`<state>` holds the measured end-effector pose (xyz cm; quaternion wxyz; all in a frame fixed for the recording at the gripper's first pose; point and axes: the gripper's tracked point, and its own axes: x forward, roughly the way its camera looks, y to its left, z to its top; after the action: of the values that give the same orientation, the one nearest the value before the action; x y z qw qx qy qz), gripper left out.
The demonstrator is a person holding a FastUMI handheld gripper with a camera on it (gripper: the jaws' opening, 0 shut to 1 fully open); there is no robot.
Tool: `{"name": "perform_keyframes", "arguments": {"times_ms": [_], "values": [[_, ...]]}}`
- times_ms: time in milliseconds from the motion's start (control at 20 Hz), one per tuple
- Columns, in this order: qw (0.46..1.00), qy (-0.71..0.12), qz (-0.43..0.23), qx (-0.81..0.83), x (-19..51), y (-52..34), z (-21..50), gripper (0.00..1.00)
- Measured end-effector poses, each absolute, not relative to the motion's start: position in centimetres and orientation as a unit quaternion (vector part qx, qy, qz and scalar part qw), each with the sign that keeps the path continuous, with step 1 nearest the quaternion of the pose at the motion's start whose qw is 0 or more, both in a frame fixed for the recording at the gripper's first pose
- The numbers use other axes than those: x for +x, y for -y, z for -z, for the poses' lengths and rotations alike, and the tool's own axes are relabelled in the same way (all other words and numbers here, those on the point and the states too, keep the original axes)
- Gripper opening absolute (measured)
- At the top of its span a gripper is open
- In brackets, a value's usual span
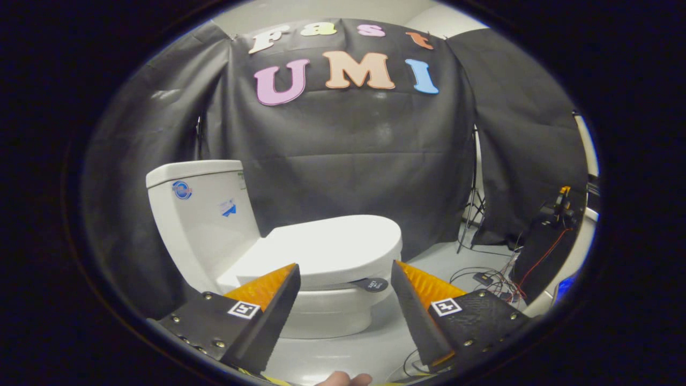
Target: Open the toilet lid.
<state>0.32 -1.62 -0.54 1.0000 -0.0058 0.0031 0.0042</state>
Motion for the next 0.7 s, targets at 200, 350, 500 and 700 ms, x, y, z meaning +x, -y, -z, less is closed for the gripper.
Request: {"name": "perform_keyframes", "arguments": {"times_ms": [200,350,500,700], "values": [[1.000,-0.004,0.004,0.002,0.2,3.2,1.1,1.00],[1.000,-0.001,0.007,0.008,0.0,3.9,1.2,1.00],[1.000,0.001,0.013,0.016,0.1,4.8,1.4,1.00],[0.999,0.008,0.013,0.035,0.6,4.9,1.2,1.00]]}}
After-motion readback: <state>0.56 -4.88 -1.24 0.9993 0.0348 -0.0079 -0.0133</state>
